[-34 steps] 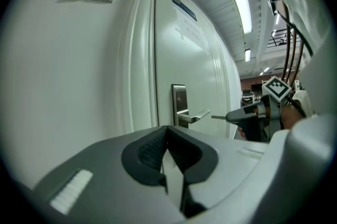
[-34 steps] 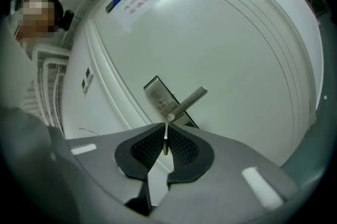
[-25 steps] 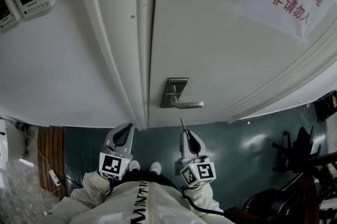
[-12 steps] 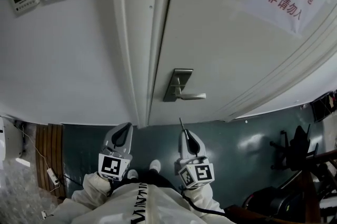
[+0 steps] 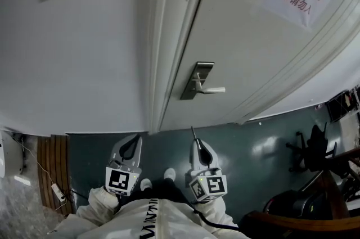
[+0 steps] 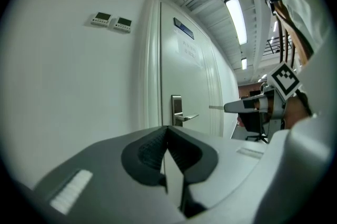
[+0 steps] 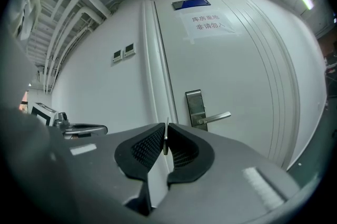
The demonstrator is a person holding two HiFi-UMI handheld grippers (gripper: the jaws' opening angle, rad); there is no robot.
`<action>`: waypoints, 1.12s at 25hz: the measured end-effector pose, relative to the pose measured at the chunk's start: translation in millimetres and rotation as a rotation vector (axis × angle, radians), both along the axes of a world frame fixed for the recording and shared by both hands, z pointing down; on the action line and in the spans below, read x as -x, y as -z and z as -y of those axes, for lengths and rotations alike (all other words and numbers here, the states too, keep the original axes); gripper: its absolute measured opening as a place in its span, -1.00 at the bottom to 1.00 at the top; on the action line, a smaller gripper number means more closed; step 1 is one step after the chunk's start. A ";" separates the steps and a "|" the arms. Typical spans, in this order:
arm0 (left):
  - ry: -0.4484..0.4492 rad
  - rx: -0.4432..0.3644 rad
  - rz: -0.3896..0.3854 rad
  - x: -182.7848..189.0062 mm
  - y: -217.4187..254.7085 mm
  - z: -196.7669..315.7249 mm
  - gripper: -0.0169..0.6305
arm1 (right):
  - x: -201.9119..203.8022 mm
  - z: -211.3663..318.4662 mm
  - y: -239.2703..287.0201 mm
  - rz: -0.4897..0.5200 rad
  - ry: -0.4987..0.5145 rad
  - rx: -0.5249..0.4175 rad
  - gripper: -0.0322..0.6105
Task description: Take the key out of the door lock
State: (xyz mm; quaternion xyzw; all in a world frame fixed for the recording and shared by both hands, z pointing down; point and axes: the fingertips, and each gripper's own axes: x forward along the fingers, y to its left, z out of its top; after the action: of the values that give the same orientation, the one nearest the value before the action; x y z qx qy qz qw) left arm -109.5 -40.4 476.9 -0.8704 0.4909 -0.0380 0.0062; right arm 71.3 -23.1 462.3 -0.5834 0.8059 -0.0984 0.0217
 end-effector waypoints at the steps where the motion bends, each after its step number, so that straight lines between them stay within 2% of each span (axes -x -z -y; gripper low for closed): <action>1: -0.003 0.000 0.001 1.9 0.4 -2.2 -0.95 | 1.8 -2.8 0.8 -0.002 -0.001 -0.002 -0.83; 9: -0.010 -0.014 -0.003 -3.3 8.8 -8.4 -0.95 | -1.0 -11.4 4.9 -0.018 -0.006 -0.012 -0.83; 14: 0.025 -0.029 -0.020 -9.7 17.1 -2.5 -0.95 | -11.5 -5.6 5.8 -0.035 0.003 -0.014 -0.83; 28: 0.049 -0.027 0.006 -15.9 14.4 1.9 -0.95 | -22.4 0.4 -1.9 -0.032 0.006 0.003 -0.83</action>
State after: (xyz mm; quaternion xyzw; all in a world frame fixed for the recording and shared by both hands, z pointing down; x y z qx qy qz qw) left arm -93.7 -42.4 462.6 -0.8579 0.5123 -0.0340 0.0183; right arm 93.7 -23.5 464.3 -0.5823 0.8079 -0.0905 0.0077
